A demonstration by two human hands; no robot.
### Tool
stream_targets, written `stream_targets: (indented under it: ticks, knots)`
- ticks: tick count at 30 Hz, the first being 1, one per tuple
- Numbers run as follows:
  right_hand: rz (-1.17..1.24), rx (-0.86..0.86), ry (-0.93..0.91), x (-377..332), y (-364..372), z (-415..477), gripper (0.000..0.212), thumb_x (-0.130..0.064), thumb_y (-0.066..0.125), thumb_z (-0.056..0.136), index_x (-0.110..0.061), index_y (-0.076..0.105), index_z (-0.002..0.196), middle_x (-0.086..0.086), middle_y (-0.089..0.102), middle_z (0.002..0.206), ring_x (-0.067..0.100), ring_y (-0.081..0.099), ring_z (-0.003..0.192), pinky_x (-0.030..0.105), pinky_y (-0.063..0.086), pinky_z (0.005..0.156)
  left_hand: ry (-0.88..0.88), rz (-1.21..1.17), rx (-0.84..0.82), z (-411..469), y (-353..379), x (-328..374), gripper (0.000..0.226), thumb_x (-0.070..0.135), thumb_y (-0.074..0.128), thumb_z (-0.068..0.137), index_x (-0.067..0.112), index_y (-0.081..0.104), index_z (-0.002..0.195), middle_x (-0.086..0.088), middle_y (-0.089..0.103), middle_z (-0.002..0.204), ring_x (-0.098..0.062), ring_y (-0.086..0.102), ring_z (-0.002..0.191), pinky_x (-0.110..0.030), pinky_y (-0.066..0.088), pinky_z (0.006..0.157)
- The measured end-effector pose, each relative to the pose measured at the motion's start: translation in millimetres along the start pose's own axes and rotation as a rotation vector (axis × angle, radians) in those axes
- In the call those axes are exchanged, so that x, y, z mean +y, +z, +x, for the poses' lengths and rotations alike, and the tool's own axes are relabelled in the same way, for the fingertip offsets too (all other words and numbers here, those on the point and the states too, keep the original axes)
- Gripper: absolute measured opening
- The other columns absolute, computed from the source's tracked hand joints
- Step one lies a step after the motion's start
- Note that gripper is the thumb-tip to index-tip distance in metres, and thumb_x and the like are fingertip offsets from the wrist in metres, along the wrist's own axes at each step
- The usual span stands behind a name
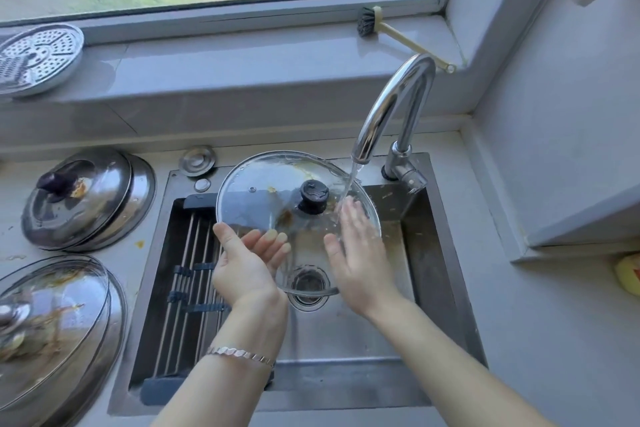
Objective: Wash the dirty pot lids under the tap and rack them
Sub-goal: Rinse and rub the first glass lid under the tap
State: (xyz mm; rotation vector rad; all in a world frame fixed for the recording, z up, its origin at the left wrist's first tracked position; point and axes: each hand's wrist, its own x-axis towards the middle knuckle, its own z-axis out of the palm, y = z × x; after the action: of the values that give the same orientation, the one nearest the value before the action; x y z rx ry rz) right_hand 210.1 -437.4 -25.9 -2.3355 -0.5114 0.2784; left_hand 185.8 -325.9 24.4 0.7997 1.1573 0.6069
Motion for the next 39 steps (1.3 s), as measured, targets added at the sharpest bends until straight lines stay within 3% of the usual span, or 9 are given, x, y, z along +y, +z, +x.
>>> stream_targets:
  ticks: [5, 9, 14, 18, 21, 24, 30, 35, 39]
  knots:
    - [-0.118, -0.081, -0.107, -21.0, 6.1, -15.9, 0.090, -0.070, -0.006, 0.079, -0.012, -0.006, 0.147, -0.003, -0.022, 0.148, 0.009, -0.022, 0.140, 0.023, -0.018, 0.113, -0.025, 0.012, 0.004, -7.4, 4.5, -2.3, 0.048, 0.048, 0.045, 0.093, 0.004, 0.053, 0.073, -0.010, 0.062, 0.061, -0.012, 0.061, 0.038, -0.020, 0.052, 0.041]
    - [-0.053, -0.075, 0.191, -8.3, -6.9, -1.2, 0.079, -0.058, 0.010, 0.089, -0.009, -0.008, 0.148, 0.006, -0.019, 0.155, 0.012, -0.019, 0.142, 0.023, -0.015, 0.111, -0.016, -0.003, 0.004, -9.5, 5.0, -2.5, 0.049, 0.048, 0.045, 0.092, 0.004, 0.053, 0.073, -0.003, 0.063, 0.044, -0.013, 0.062, 0.039, -0.020, 0.052, 0.040]
    - [-0.140, -0.110, -0.013, -24.4, 2.2, -19.3, 0.089, -0.065, -0.006, 0.077, -0.009, -0.015, 0.146, -0.001, -0.031, 0.146, 0.008, -0.031, 0.135, 0.027, -0.021, 0.112, -0.014, 0.034, -0.008, -15.0, 5.8, -2.8, 0.048, 0.047, 0.044, 0.093, 0.005, 0.052, 0.071, -0.002, 0.062, 0.042, -0.011, 0.061, 0.037, -0.020, 0.051, 0.039]
    - [-0.014, -0.026, 0.234, 1.5, -13.2, 9.2, 0.072, -0.050, 0.009, 0.090, -0.010, -0.001, 0.149, 0.005, -0.010, 0.157, 0.013, -0.014, 0.143, 0.027, -0.011, 0.114, 0.002, 0.126, -0.093, -21.6, -4.9, 1.2, 0.048, 0.045, 0.044, 0.093, 0.004, 0.051, 0.070, -0.009, 0.061, 0.051, -0.013, 0.060, 0.037, -0.019, 0.050, 0.038]
    - [0.081, 0.003, 0.137, 23.6, -21.4, 29.7, 0.058, -0.036, 0.014, 0.094, -0.016, 0.017, 0.148, -0.001, 0.011, 0.158, 0.011, 0.002, 0.145, 0.032, 0.002, 0.119, -0.004, 0.190, -0.169, -19.8, -13.5, 9.6, 0.048, 0.045, 0.044, 0.093, 0.004, 0.050, 0.069, -0.005, 0.059, 0.042, -0.013, 0.059, 0.036, -0.018, 0.050, 0.037]
    - [0.175, -0.034, 0.049, 35.5, -37.5, 48.1, 0.047, -0.030, 0.023, 0.100, -0.020, 0.027, 0.145, -0.003, 0.020, 0.155, 0.008, 0.008, 0.144, 0.028, 0.005, 0.117, -0.032, 0.271, -0.245, -16.1, -20.7, 15.6, 0.047, 0.043, 0.045, 0.093, 0.004, 0.049, 0.068, -0.010, 0.054, 0.049, -0.012, 0.056, 0.035, -0.017, 0.047, 0.036]
    - [0.054, -0.144, -0.292, 26.1, -44.8, 52.5, 0.049, -0.041, 0.021, 0.096, -0.030, 0.025, 0.143, -0.019, 0.015, 0.149, 0.000, 0.005, 0.141, 0.014, -0.007, 0.111, -0.001, 0.393, -0.342, -9.6, -25.8, 19.5, 0.047, 0.044, 0.046, 0.091, 0.006, 0.048, 0.063, -0.007, 0.057, 0.044, -0.014, 0.056, 0.036, -0.018, 0.046, 0.036]
    - [0.043, -0.111, -0.218, 46.6, -48.4, 40.3, 0.048, -0.040, 0.020, 0.094, -0.029, 0.009, 0.140, -0.021, 0.005, 0.146, -0.008, -0.005, 0.138, 0.024, 0.000, 0.118, 0.017, 0.431, -0.377, -9.0, -23.0, 20.0, 0.047, 0.043, 0.047, 0.091, 0.004, 0.051, 0.065, -0.010, 0.059, 0.047, -0.015, 0.059, 0.038, -0.020, 0.049, 0.037]
    - [-0.048, -0.191, -0.359, 48.8, -47.0, 31.5, 0.048, -0.029, 0.025, 0.097, -0.022, 0.021, 0.144, -0.015, 0.011, 0.149, -0.007, -0.003, 0.140, 0.013, -0.006, 0.113, -0.045, 0.409, -0.339, -6.7, -22.6, 13.1, 0.046, 0.043, 0.048, 0.091, 0.008, 0.046, 0.062, -0.013, 0.051, 0.051, -0.019, 0.055, 0.040, -0.020, 0.045, 0.037]
